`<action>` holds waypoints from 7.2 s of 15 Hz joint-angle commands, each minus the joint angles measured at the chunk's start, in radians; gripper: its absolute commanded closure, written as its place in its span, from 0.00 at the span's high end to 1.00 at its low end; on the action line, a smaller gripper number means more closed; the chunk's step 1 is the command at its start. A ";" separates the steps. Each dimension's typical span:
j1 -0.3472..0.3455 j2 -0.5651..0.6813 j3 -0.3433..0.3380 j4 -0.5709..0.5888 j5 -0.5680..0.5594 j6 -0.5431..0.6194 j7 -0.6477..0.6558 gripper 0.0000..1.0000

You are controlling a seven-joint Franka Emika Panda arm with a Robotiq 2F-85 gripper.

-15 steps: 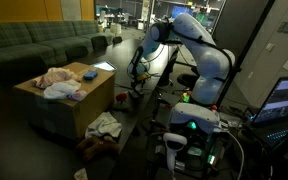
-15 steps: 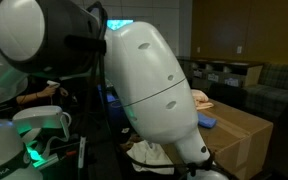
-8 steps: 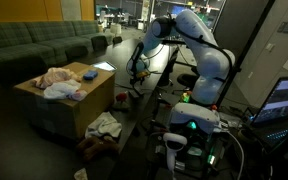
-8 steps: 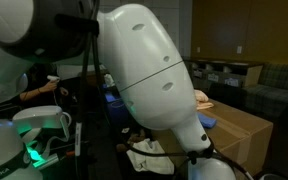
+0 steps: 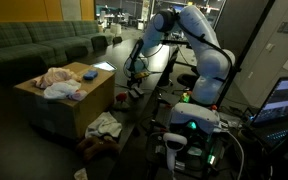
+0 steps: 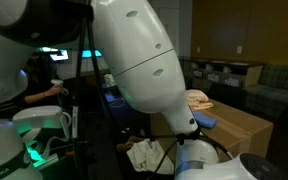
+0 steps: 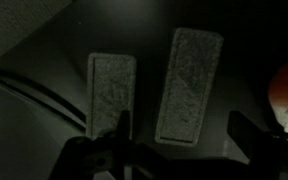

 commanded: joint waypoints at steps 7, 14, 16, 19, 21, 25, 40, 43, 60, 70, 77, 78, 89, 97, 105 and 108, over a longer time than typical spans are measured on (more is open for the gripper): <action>-0.029 0.020 0.054 -0.028 0.034 -0.004 -0.084 1.00; -0.047 0.062 0.069 -0.001 0.033 -0.021 -0.116 1.00; -0.052 0.075 0.077 0.010 0.034 -0.027 -0.123 1.00; -0.053 0.095 0.085 0.029 0.033 -0.033 -0.128 1.00; -0.051 0.109 0.087 0.046 0.031 -0.030 -0.130 1.00; -0.050 0.137 0.082 0.084 0.028 -0.033 -0.129 1.00; -0.020 0.124 0.043 0.110 0.008 -0.092 -0.109 0.33; 0.000 0.071 0.016 0.070 -0.002 -0.132 -0.098 0.33; 0.281 -0.510 -0.201 -0.199 -0.275 -0.387 0.114 0.33; 0.375 -0.630 -0.108 -0.160 -0.325 -0.470 0.179 0.33; 0.421 -0.568 -0.048 -0.113 -0.309 -0.478 0.195 0.33; 0.425 -0.551 -0.043 -0.102 -0.306 -0.480 0.197 0.33; 0.398 -0.334 -0.021 0.163 -0.134 -0.605 0.290 0.33; 0.342 -0.225 -0.026 0.310 0.003 -0.670 0.362 0.33; 0.362 -0.206 -0.019 0.337 0.027 -0.677 0.428 0.33; 0.369 -0.202 -0.017 0.339 0.029 -0.679 0.441 0.33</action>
